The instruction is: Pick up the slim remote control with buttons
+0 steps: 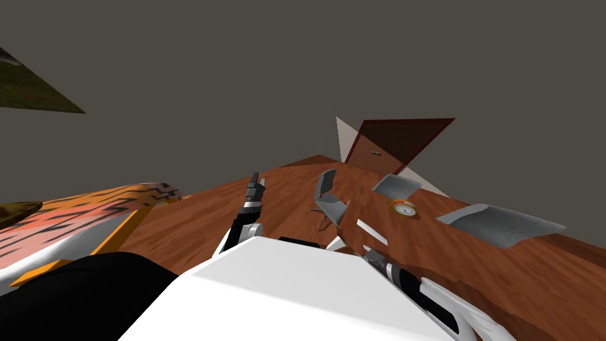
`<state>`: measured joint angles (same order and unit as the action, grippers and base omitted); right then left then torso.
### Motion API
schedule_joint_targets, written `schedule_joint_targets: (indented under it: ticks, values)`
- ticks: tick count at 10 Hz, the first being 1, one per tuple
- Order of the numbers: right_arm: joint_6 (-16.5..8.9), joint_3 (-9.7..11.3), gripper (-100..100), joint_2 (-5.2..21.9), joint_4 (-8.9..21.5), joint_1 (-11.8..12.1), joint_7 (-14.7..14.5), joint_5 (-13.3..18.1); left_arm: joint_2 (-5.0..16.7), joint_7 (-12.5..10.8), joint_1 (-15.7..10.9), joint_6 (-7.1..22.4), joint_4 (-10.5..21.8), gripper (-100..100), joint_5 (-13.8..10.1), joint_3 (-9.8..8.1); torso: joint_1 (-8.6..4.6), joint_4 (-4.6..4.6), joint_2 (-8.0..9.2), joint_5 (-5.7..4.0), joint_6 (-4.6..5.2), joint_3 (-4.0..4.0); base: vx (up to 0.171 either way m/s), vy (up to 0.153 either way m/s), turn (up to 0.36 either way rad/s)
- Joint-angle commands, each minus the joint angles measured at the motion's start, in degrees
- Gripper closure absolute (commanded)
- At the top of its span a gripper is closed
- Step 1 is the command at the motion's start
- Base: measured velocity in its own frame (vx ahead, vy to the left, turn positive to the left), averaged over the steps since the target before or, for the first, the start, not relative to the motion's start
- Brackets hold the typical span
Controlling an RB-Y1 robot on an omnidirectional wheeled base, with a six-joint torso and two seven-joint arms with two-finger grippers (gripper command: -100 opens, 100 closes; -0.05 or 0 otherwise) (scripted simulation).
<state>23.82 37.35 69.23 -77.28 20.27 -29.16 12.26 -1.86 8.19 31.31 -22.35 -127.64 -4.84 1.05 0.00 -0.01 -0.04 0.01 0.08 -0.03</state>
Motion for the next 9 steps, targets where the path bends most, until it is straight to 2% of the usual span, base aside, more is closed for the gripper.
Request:
schedule_joint_targets:
  ticks: [1,2,3,4,6,8,9]
  values:
    - [0.2,1.93,-100,1.19,2.86,0.15,-0.53,0.78,0.0,0.0,0.0,0.0,0.0,0,0.0,0.0,0.0,0.0,0.0,0.0,0.0,0.0,0.059,-0.001,0.274]
    - [0.2,1.93,-100,1.19,3.45,0.15,-0.53,0.78,0.0,0.0,-0.01,0.0,0.0,0,0.0,0.01,0.0,-0.01,-0.1,0.01,-0.07,-0.04,0.076,-0.013,0.105]
    - [0.05,3.8,-100,2.46,5.57,0.43,-0.9,1.47,0.0,0.0,0.01,0.0,0.0,0,0.0,0.0,-0.02,-0.03,-0.14,0.0,0.01,-0.08,0.124,-0.011,0.174]
    - [0.05,3.8,-100,2.46,5.84,0.43,-0.9,1.47,0.0,0.0,0.0,0.0,0.0,0,0.0,0.0,-0.03,-0.05,-0.31,0.01,-0.05,-0.16,0.116,-0.025,0.092]
    - [-0.22,7.5,-100,4.52,10.26,1.1,-1.5,2.78,0.0,0.0,0.0,0.0,0.0,0,0.0,0.0,-0.07,-0.07,-0.34,-0.01,-0.06,-0.19,0.146,-0.036,0.254]
    - [-0.45,11.06,-100,5.94,13.81,1.81,-1.96,3.98,0.01,0.0,0.02,0.0,0.0,0,0.0,-0.01,-0.22,-0.15,-0.73,-0.04,-0.06,-0.41,0.237,-0.076,0.27]
    - [-0.45,11.06,-100,5.94,14.09,1.81,-1.96,3.98,0.01,0.0,0.02,0.0,0.0,0,0.0,-0.01,-0.25,-0.17,-0.8,-0.05,-0.06,-0.45,0.132,-0.062,0.059]
